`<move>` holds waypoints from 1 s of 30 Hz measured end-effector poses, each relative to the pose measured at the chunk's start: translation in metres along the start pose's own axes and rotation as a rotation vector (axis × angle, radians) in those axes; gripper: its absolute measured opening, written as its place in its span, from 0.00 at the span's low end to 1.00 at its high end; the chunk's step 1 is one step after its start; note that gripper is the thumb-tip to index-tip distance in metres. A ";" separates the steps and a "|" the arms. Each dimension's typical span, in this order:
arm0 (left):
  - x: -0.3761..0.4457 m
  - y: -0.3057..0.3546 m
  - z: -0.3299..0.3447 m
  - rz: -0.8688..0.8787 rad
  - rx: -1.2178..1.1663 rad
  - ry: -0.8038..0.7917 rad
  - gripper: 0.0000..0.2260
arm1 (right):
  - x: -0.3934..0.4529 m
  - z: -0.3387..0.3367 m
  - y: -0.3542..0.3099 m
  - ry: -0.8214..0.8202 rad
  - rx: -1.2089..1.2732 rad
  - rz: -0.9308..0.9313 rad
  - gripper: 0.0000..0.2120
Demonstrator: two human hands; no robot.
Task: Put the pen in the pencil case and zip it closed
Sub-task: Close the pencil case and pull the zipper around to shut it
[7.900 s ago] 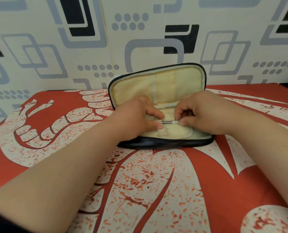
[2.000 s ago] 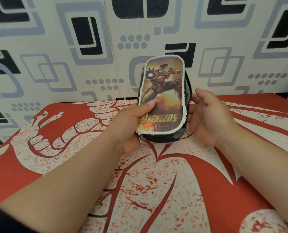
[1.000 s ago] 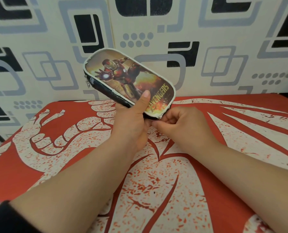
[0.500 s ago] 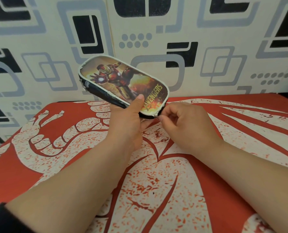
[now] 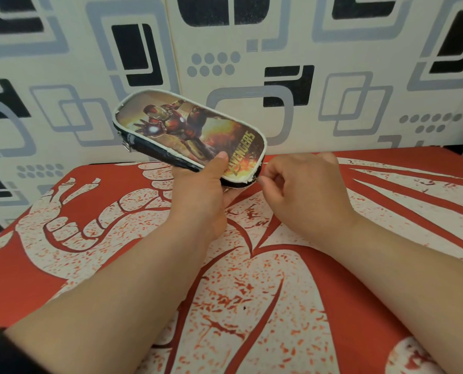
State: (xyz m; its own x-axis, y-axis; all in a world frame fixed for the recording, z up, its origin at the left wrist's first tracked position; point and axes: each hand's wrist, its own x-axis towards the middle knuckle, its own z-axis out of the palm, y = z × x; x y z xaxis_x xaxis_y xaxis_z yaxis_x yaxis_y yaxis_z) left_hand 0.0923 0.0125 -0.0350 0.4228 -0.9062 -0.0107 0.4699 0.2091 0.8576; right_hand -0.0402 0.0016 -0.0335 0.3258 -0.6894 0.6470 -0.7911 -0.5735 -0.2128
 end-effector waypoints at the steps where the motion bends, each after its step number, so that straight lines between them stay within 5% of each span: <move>1: -0.001 0.000 0.001 0.001 -0.006 0.009 0.18 | 0.000 0.000 0.001 0.005 -0.016 -0.002 0.08; 30: -0.003 -0.003 0.004 -0.083 0.145 0.037 0.17 | 0.009 -0.003 0.027 0.079 -0.093 0.094 0.09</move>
State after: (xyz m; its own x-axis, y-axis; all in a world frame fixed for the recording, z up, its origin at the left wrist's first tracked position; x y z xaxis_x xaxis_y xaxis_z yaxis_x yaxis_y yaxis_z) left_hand 0.0867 0.0132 -0.0361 0.4166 -0.9034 -0.1017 0.3890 0.0760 0.9181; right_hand -0.0604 -0.0186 -0.0313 0.2090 -0.6994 0.6835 -0.8619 -0.4619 -0.2091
